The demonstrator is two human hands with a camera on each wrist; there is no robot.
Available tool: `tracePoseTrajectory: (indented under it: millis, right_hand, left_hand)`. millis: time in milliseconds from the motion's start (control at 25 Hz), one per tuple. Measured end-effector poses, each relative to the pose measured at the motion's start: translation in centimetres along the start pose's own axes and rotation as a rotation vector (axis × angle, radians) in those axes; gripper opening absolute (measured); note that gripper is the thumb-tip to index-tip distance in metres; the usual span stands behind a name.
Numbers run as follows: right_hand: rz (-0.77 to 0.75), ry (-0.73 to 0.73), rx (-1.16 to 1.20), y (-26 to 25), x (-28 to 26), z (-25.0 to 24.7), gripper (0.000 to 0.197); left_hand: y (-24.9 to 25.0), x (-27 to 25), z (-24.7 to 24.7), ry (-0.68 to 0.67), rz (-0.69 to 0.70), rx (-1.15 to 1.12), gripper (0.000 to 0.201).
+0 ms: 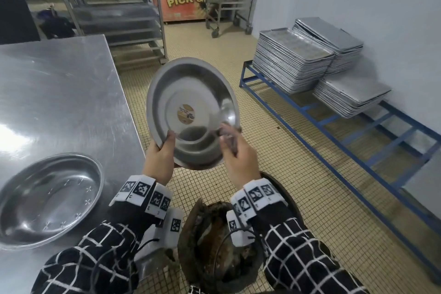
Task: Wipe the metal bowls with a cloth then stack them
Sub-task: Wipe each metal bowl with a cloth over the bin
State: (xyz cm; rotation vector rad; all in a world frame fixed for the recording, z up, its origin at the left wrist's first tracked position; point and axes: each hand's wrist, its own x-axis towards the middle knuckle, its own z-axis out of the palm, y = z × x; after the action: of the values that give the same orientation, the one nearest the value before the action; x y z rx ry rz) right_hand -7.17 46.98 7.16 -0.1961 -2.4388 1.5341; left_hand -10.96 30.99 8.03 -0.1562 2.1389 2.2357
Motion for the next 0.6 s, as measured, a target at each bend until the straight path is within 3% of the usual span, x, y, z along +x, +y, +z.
tracePoseTrajectory:
  millis: [80, 160, 240, 320, 440, 520, 600]
  right_hand:
    - [-0.216, -0.197, -0.193, -0.4, -0.5, 2.1, 0.038]
    - [-0.367, -0.303, -0.326, 0.0, -1.5, 3.6, 0.045]
    - [-0.367, -0.34, -0.471, 1.0, -1.6, 3.3, 0.05]
    - [-0.353, -0.366, -0.769, 2.4, -0.8, 1.9, 0.057]
    - [-0.283, -0.302, -1.171, 4.3, 1.5, -0.8, 0.071]
    - [-0.225, -0.271, -1.166, 4.4, 1.6, -1.2, 0.078]
    - [-0.276, -0.28, -0.951, 3.5, 0.3, 0.0, 0.07]
  left_hand:
    - [0.1, -0.3, 0.2, -0.045, 0.03, 0.013, 0.027]
    - [0.6, -0.7, 0.3, -0.069, 0.037, -0.026, 0.024]
    - [0.7, -0.8, 0.0, -0.053, 0.067, -0.002, 0.03]
    - [0.1, -0.5, -0.6, -0.045, 0.072, 0.016, 0.037]
    - [-0.6, -0.3, -1.0, -0.077, 0.1, 0.056, 0.04]
    - [-0.4, -0.5, -0.7, -0.1, 0.111, 0.097, 0.043]
    - [-0.2, -0.8, -0.2, -0.084, 0.124, 0.1, 0.041]
